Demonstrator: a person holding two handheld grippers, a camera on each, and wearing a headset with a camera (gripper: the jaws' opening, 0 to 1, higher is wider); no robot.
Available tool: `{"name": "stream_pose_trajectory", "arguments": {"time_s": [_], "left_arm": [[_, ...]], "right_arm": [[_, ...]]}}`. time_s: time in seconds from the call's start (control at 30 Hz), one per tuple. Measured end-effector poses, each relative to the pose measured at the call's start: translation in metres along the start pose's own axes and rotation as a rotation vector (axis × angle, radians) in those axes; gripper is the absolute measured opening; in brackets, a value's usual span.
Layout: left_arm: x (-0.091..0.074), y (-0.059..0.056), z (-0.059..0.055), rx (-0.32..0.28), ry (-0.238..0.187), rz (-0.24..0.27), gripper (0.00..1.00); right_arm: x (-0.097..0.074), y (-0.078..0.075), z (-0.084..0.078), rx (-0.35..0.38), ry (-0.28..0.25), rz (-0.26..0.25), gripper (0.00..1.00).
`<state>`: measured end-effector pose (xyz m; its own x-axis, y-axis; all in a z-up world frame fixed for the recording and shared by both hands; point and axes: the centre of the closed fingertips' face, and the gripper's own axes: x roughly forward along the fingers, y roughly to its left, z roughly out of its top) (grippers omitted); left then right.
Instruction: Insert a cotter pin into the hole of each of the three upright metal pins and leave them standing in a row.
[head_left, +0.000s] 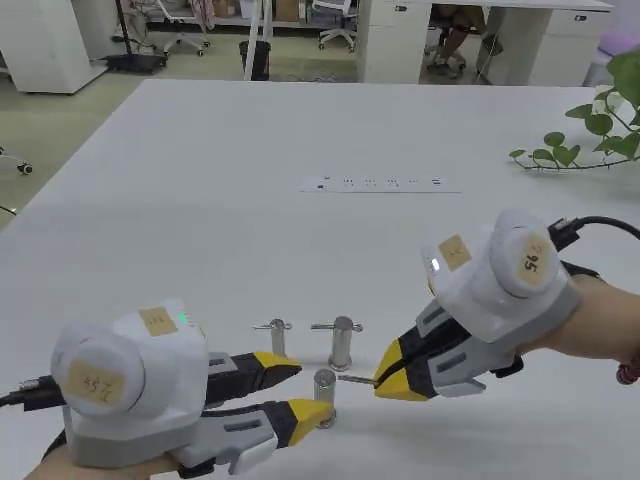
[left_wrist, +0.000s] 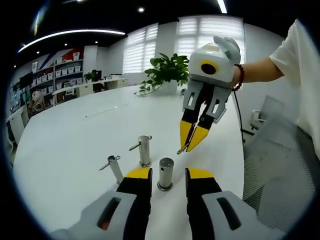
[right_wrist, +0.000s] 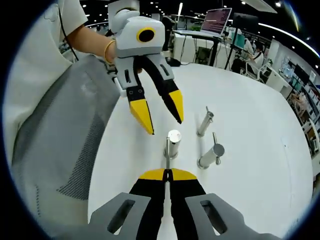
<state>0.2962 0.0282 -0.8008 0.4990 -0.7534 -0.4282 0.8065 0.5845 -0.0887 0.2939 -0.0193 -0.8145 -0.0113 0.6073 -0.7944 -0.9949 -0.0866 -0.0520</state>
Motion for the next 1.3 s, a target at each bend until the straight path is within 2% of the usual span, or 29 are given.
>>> {"name": "stream_pose_trajectory", "arguments": {"time_s": [0.33, 0.57, 1.03, 1.3], "left_arm": [[0.011, 0.006, -0.010, 0.014, 0.040, 0.003, 0.21], [0.017, 0.002, -0.015, 0.020, 0.058, -0.015, 0.18], [0.023, 0.003, -0.017, 0.017, 0.063, -0.016, 0.12], [0.024, 0.003, -0.018, -0.009, 0.058, -0.021, 0.12]], "right_arm": [[0.007, -0.004, -0.007, -0.007, 0.029, 0.009, 0.03], [0.009, -0.005, -0.008, -0.006, 0.037, 0.011, 0.03], [0.013, -0.006, -0.007, -0.025, 0.067, 0.016, 0.03], [0.015, -0.007, -0.003, -0.040, 0.111, 0.014, 0.03]]}}
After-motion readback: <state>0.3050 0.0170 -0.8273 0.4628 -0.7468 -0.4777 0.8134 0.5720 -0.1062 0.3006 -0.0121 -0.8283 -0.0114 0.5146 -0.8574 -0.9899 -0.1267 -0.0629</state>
